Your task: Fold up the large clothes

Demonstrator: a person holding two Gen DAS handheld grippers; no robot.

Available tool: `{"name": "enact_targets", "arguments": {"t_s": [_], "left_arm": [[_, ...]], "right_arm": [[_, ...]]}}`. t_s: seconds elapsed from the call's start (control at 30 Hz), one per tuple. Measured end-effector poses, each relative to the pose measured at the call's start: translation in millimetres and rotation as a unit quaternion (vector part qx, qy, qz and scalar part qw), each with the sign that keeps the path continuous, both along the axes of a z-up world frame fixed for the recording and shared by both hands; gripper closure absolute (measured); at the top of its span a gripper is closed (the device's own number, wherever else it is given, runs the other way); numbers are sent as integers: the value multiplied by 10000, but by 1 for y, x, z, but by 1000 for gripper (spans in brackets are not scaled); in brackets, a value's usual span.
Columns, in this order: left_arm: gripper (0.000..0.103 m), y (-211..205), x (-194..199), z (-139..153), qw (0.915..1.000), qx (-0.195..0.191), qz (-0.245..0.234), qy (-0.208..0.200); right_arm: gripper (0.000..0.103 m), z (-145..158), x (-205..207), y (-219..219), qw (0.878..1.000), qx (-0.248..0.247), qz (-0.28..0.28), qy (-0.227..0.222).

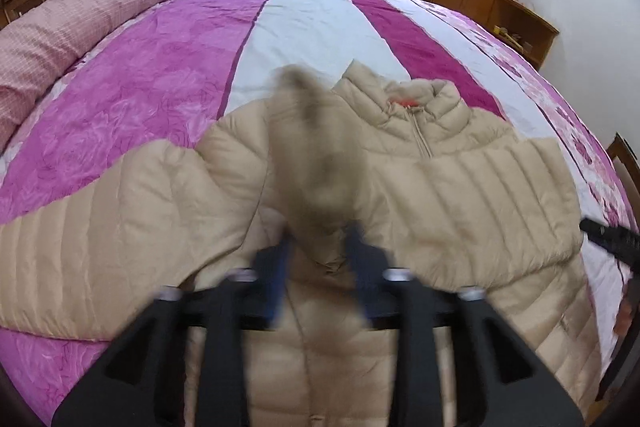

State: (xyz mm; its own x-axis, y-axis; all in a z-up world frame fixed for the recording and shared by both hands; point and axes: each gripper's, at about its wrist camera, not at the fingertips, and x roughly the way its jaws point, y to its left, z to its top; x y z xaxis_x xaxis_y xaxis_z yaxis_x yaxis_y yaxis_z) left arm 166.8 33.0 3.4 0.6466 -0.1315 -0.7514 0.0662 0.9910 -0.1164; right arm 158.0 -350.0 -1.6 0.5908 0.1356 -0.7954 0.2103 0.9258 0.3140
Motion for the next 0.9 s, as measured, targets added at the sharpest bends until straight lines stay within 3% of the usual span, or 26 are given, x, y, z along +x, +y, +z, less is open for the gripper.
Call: {"name": "enact_targets", "arguments": {"t_s": [0.03,0.07,0.27,0.47,0.5,0.53,0.57,0.6,0.67,0.77,0.9], "left_arm": [[39,3,-3,0,10000,-16,-25,-46],[37,6,-7,1,9999,6,-28,-101],[37,27,-8,2,9994,141,253,-175],[37,47,1,5,9985,-142,499,-191],[40,47,5,2,9987,-108,485,-121],[65,46,8,0,9989,-84,459,-77],[93,43,12,-4,9992,-47,401,26],[94,42,16,-7,9992,-3,378,100],[96,37,20,-8,9994,-10,327,56],[96,28,32,-16,9992,138,297,208],[95,16,46,-34,9976,462,327,402]], "right_arm": [[34,0,4,0,10000,-61,38,17],[34,1,7,1,9999,-119,77,28],[34,2,33,2,9989,-369,280,27],[34,4,54,-2,9996,-46,290,3],[34,4,56,-2,9995,-55,304,11],[35,2,60,-1,9994,-63,326,40],[54,1,62,1,9992,-43,392,63],[88,0,63,2,9989,-25,468,66],[95,1,63,1,9988,8,495,16],[96,5,60,-10,9996,-16,209,-176],[96,-12,69,-11,9997,-169,158,68]]}}
